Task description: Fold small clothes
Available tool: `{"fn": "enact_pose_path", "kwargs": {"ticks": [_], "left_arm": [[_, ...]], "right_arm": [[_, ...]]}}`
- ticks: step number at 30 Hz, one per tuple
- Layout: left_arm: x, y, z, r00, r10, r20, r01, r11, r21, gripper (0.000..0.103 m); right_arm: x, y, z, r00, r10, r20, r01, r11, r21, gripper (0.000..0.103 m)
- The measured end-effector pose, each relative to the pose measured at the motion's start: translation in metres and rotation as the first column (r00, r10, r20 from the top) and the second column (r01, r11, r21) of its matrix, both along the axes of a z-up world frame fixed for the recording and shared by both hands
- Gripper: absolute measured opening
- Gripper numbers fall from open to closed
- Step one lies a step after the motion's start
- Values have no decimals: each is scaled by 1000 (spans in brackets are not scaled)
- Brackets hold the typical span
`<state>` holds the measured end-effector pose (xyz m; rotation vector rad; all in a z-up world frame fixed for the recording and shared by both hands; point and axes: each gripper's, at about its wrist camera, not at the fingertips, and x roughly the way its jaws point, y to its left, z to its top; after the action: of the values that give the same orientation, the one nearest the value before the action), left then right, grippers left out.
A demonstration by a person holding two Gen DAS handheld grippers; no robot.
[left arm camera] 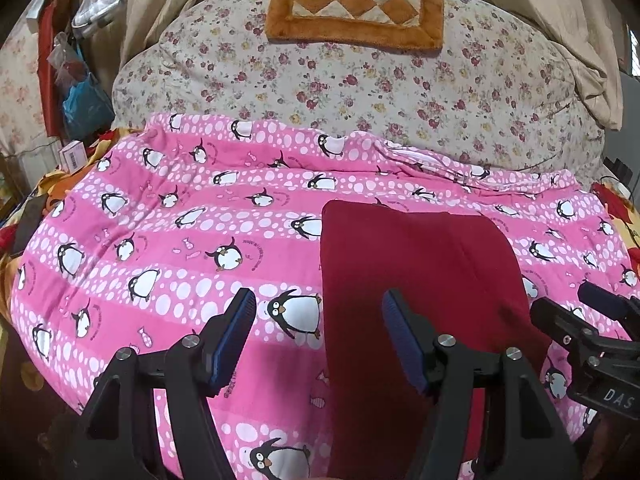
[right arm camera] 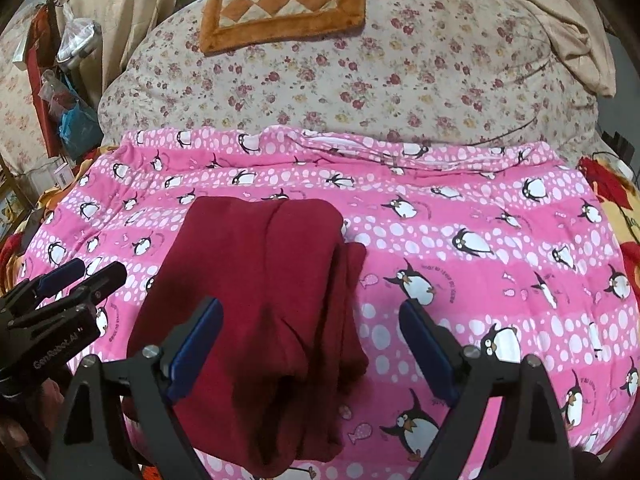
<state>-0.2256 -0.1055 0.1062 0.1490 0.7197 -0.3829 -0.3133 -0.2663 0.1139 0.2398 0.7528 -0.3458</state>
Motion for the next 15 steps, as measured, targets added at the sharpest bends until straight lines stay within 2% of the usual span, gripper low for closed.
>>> {"fn": "enact_pose_path", "kwargs": {"ticks": [15], "left_arm": [[9, -1, -8, 1000, 5, -27, -5, 1000, 8, 46]], "right_arm": [[5, -2, -6, 1000, 0, -15, 0, 1000, 17, 92]]}}
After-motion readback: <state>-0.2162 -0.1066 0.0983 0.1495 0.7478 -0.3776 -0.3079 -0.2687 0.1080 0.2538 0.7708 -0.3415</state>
